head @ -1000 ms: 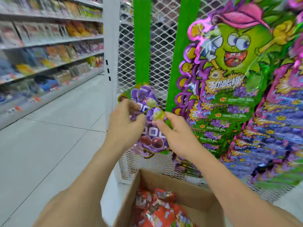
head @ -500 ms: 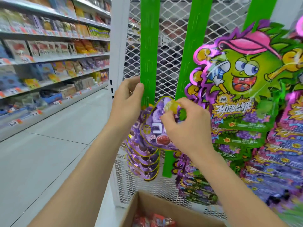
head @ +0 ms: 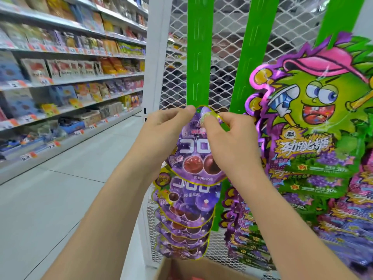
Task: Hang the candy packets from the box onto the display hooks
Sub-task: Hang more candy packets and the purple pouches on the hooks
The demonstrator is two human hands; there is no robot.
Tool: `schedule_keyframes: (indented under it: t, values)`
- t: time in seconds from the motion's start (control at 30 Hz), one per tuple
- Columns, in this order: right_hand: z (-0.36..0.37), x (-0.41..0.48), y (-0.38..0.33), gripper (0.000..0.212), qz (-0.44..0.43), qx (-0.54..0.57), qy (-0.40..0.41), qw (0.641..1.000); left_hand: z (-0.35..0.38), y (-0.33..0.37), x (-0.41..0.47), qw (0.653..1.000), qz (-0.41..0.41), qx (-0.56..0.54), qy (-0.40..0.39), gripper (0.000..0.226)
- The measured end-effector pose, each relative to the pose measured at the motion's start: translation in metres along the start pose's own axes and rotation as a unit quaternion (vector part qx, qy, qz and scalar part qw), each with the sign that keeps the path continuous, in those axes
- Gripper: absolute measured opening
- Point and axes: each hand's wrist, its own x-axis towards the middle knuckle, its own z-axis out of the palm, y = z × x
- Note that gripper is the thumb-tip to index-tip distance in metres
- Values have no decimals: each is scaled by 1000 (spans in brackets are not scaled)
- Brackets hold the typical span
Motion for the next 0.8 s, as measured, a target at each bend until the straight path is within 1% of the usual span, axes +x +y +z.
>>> schedule_keyframes:
  t: [0.03, 0.2, 0.3, 0.37, 0.43, 0.47, 0.5, 0.53, 0.57, 0.6, 0.63, 0.67, 0.7, 0.73, 0.77, 0.8]
  values:
    - [-1, -1, 0, 52, 3, 0, -4, 1000, 1, -1, -1, 1000, 6, 1, 3, 23]
    - [-2, -8, 4, 52, 10, -19, -13, 1000, 0, -9, -2, 999, 20, 26, -4, 24]
    - [-2, -17, 12, 52, 12, -27, -24, 999, -1, -18, -4, 992, 63, 112, -4, 26]
    - [-4, -23, 21, 50, 16, -42, -32, 998, -2, -29, -8, 970, 119, 212, 24, 21]
    - [-10, -31, 29, 42, -3, -103, -36, 994, -2, -46, -15, 934, 177, 302, 66, 14]
    - [-16, -36, 31, 33, -28, -157, -29, 987, -1, -55, -21, 913, 192, 350, 85, 23]
    - [-23, -43, 33, 24, -60, -217, -11, 974, 1, -66, -28, 889, 194, 400, 105, 38]
    - [-30, -52, 34, 22, -91, -264, 15, 960, 3, -75, -37, 869, 184, 441, 130, 54]
    - [-36, -62, 36, 26, -118, -283, 32, 951, 5, -82, -46, 854, 168, 467, 155, 64]
    - [-41, -75, 40, 29, -142, -277, 30, 950, 8, -87, -54, 845, 159, 482, 168, 66]
    - [-47, -89, 43, 28, -162, -257, 6, 953, 11, -91, -62, 841, 160, 491, 164, 60]
    - [-51, -104, 47, 23, -171, -229, -49, 957, 14, -97, -69, 839, 175, 497, 136, 49]
    - [-55, -119, 56, 14, -163, -205, -128, 957, 17, -102, -77, 843, 186, 499, 79, 37]
    - [-59, -131, 65, 6, -127, -200, -228, 944, 21, -108, -84, 847, 185, 498, -4, 28]
    - [-61, -141, 80, 13, -70, -224, -332, 914, 26, -116, -91, 844, 166, 500, -104, 22]
    - [-63, -152, 98, 23, -15, -263, -437, 860, 32, -126, -100, 823, 133, 513, -205, 18]
